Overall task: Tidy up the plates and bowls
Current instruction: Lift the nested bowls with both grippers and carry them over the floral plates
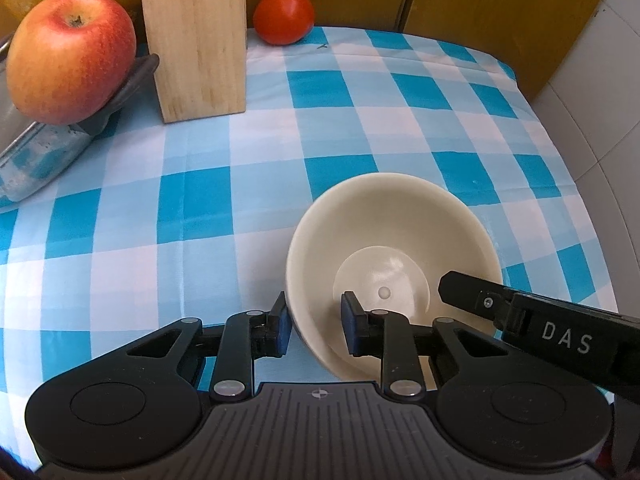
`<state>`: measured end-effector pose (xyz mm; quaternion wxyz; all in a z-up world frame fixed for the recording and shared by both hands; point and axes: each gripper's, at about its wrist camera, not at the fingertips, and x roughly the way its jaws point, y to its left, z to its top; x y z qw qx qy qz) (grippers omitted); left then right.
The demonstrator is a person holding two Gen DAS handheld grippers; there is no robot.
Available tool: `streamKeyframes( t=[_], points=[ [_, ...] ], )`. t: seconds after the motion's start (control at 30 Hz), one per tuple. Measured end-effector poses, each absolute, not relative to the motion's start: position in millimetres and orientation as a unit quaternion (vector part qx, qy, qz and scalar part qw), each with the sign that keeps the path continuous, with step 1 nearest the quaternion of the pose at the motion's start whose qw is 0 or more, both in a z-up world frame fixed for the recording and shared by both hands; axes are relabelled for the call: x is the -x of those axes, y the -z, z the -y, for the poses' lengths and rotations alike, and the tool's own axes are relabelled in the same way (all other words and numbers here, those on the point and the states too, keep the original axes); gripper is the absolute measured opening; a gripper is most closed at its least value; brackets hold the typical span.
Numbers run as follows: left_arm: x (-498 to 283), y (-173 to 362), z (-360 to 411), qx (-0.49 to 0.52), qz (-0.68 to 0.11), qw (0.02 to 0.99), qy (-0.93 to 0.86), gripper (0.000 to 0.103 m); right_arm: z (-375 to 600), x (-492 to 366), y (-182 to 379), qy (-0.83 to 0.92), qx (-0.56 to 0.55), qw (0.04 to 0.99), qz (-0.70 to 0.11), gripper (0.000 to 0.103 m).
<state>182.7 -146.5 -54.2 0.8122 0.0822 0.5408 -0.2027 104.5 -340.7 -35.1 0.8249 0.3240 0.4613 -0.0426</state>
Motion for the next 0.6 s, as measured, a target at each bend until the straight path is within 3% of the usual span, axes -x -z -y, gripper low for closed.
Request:
streamKeyframes(
  t=[0.6],
  points=[
    [-169.5,34.2,142.4,-0.086,-0.516,0.828,0.2,0.034,337.7,-96.2,17.8,0.033,-0.321,0.838,-0.441,0.012]
  ],
)
